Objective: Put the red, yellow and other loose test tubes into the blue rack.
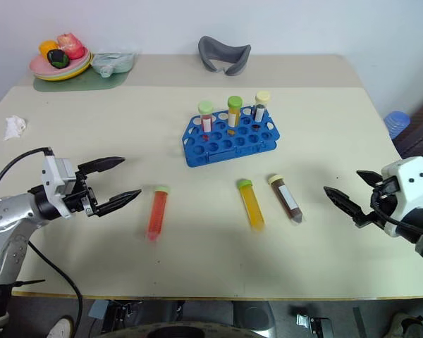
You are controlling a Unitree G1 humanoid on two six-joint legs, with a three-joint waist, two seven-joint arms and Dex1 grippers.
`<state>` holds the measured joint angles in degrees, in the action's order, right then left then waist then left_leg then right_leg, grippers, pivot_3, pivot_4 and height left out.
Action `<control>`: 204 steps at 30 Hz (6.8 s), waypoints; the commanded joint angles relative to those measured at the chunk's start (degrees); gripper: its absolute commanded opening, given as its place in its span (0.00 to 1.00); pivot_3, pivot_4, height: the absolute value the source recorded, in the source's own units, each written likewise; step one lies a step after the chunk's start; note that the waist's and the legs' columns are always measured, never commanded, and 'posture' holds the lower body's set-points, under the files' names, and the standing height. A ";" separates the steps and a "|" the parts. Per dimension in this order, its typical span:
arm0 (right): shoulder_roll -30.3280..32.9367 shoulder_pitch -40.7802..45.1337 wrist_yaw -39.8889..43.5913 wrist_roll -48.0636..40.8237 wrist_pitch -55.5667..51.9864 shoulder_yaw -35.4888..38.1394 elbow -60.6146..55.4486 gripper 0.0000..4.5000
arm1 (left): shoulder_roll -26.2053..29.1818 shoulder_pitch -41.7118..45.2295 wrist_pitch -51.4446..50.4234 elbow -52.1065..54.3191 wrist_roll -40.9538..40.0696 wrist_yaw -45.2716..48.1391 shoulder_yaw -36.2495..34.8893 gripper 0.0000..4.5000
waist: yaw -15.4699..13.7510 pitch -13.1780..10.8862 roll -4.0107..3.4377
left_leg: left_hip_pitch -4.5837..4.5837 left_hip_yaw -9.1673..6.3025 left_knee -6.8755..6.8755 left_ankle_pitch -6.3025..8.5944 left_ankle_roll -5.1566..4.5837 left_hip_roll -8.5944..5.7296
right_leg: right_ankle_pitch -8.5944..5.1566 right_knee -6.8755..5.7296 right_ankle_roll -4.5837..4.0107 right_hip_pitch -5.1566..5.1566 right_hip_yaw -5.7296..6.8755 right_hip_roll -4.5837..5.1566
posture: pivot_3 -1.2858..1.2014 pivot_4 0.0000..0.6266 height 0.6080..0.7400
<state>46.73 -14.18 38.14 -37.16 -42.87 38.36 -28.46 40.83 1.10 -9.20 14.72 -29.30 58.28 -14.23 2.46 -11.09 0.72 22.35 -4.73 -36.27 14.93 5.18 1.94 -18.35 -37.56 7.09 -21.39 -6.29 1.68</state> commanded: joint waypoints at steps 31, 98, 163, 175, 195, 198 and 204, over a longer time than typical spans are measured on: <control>9.40 32.49 -4.01 -6.42 -29.91 -22.29 3.47 0.99 | 5.46 5.71 -6.00 2.90 -8.81 15.11 3.51 1.00 | -0.21 -0.03 -0.01 | 0.08 -0.01 -0.04 0.00 -0.01 0.02 | 0.00 0.00 -0.02 -0.08 0.02 0.00 | 0.52 0.24 1.00; -0.47 53.07 -3.25 3.38 -34.04 -36.96 15.34 0.20 | 5.33 1.05 -7.74 8.86 -9.80 11.96 1.15 1.00 | 0.32 -0.08 -0.09 | 1.06 0.00 -0.13 -0.06 -0.03 0.04 | 0.03 -0.56 -0.07 -1.38 0.01 -0.05 | 0.52 0.24 1.00; -38.47 62.21 6.27 9.75 76.14 -16.77 82.75 0.20 | 5.43 -4.02 -11.55 17.00 -12.66 3.75 -2.81 1.00 | 2.20 -0.20 -0.30 | 0.94 -0.03 -0.65 -0.11 0.04 0.04 | 0.06 -1.19 -0.08 -1.27 0.02 -0.07 | 0.52 0.24 1.00; -38.25 61.78 6.78 11.11 81.77 -16.73 86.00 0.20 | 5.98 -4.05 -11.51 17.34 -13.09 3.44 -3.02 1.00 | 2.95 -0.20 -0.30 | 0.91 -0.05 -0.74 -0.11 0.04 0.03 | 0.05 -1.32 -0.08 -1.23 0.01 -0.08 | 0.52 0.24 1.00; -39.33 61.14 3.72 15.87 87.92 -18.45 89.74 0.20 | 6.23 -3.54 -11.63 17.46 -13.42 3.07 -2.69 1.00 | 3.27 -0.21 -0.30 | 0.86 -0.06 -0.74 -0.12 0.05 0.03 | 0.05 -1.39 -0.08 -1.23 0.00 -0.09 | 0.52 0.24 1.00; -39.36 61.20 3.08 16.05 87.29 -18.40 89.96 0.43 | 6.13 -3.73 -11.61 17.71 -13.47 2.82 -2.55 1.00 | 3.27 -0.21 -0.30 | 0.85 -0.06 -0.74 -0.12 0.05 0.03 | 0.05 -1.39 -0.08 -1.23 -0.01 -0.09 | 0.52 0.24 1.00; -38.85 61.20 -3.19 18.31 86.28 -18.82 89.79 0.99 | 5.74 -4.12 -11.47 18.09 -13.40 2.27 -2.24 1.00 | 3.28 -0.21 -0.30 | 0.85 -0.06 -0.74 -0.12 0.06 0.03 | 0.05 -1.40 -0.08 -1.23 -0.01 -0.09 | 0.52 0.24 1.00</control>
<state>7.43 47.07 37.44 -20.03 43.56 19.77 61.71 46.61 -2.71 -20.94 30.71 -41.91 60.79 -15.45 5.74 -11.29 0.42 23.19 -4.79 -37.01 14.81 5.24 1.97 -18.30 -38.97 7.00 -22.62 -6.30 1.59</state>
